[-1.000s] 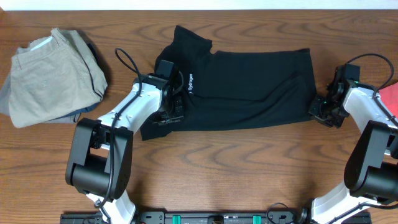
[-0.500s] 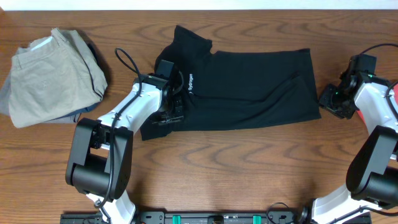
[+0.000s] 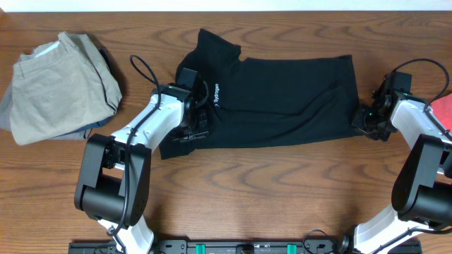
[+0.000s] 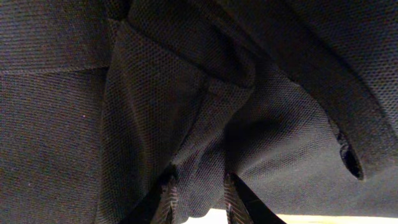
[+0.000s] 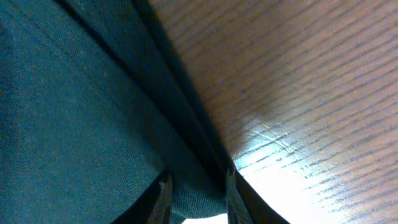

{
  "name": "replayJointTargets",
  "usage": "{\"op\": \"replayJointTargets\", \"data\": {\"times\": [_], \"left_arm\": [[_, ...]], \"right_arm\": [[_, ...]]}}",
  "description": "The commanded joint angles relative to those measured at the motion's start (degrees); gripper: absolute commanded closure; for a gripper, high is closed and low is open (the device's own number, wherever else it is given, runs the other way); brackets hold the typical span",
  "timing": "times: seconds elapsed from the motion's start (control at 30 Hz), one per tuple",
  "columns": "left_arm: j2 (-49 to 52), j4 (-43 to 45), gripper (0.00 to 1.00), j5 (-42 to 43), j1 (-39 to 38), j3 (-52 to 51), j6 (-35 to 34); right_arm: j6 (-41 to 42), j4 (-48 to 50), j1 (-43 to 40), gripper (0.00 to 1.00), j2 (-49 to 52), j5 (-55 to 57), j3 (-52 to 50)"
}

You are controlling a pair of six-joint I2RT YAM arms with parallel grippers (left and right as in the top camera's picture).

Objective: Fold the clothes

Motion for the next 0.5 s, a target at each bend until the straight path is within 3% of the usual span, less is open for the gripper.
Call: {"op": "replayJointTargets", "data": {"times": [0.0, 0.13, 0.27, 0.47], "left_arm": [[0.5, -0.7, 0.72, -0.9, -0.1, -0.4, -0.3], [0.5, -1.0, 0.72, -0.9, -0.1, -0.4, -0.3], [0.5, -1.2, 0.72, -0.9, -0.1, -0.4, -0.3], [0.5, -3.5, 0.72, -1.0, -0.1, -0.4, -0.3]], "right_arm": [[-0.7, 0.0, 0.7, 0.81, 0.3, -0.6, -0.4], [-0.7, -0.2, 0.6, 0.99, 0.3, -0.4, -1.0], [-0.6, -2.4, 0.6, 0.99, 0.3, 4.4, -2.4], [7.9, -11.2, -1.2, 0.99, 0.3, 18.2, -2.5]]}}
